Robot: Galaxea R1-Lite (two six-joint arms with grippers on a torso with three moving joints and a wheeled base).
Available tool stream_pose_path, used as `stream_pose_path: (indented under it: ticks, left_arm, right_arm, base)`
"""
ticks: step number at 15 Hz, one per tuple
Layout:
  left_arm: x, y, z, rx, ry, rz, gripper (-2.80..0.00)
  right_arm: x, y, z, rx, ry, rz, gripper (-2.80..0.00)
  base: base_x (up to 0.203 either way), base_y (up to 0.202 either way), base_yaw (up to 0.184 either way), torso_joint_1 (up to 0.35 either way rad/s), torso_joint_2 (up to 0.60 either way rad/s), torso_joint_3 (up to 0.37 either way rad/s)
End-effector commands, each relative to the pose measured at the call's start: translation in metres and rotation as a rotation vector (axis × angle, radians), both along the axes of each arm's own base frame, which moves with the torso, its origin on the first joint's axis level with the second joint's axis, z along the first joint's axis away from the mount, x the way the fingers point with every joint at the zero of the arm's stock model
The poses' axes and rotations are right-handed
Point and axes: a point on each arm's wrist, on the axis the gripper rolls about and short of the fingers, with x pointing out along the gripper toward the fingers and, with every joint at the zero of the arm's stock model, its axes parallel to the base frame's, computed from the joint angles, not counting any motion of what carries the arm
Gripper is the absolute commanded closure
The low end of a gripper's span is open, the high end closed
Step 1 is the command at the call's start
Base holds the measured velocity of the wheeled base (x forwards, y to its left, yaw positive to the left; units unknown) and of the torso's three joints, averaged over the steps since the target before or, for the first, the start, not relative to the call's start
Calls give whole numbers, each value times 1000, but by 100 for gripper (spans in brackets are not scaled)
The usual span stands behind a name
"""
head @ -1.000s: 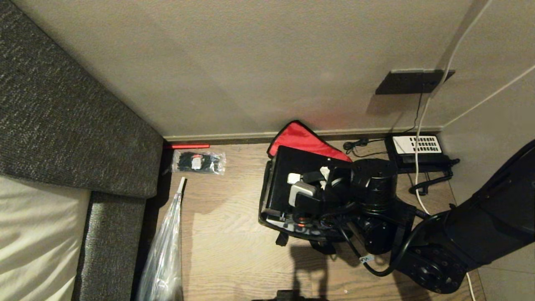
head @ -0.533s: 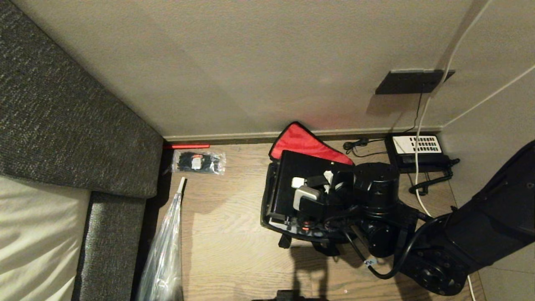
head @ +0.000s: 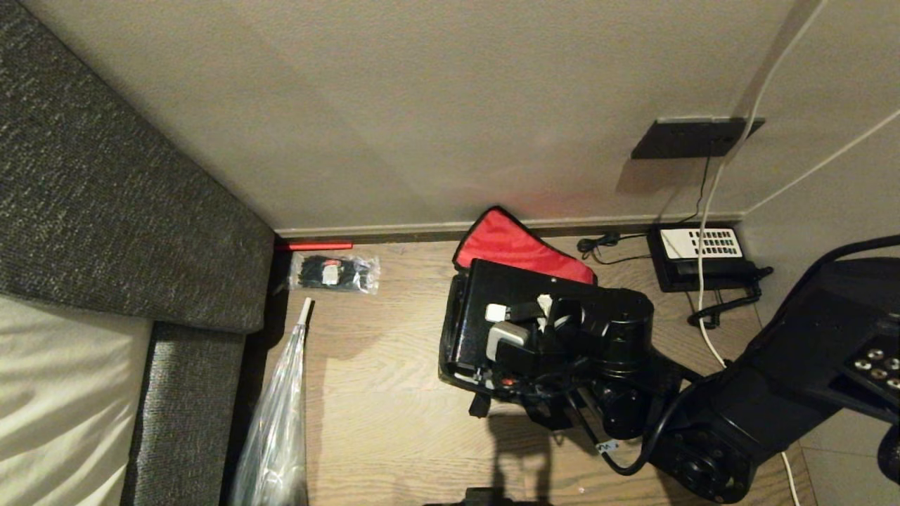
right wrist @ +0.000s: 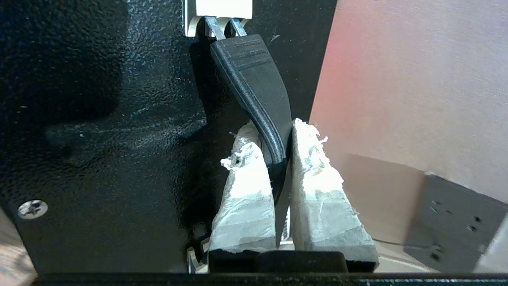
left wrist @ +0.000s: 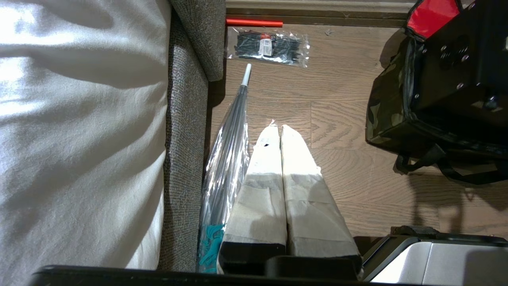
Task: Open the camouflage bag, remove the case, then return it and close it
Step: Place the black box back
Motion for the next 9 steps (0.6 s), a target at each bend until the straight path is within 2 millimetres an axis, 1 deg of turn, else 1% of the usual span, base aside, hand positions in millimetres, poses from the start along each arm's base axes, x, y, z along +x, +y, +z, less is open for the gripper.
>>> stream_pose_path:
  ticks: [1,6,9]
  left_arm:
    - [0,0,-1,0,1,1,0]
    - [0,0,-1,0,1,1,0]
    - [0,0,-1,0,1,1,0]
  right_arm:
    - [5,1,-13,-22,15,-8,0]
    - [12,1,-18,-11,4,-6,0]
    - [18,5,-21,-6,-5,-3,0]
  base:
    - [0,0,0,0,0,0]
    - [0,0,0,0,0,0]
    - [0,0,0,0,0,0]
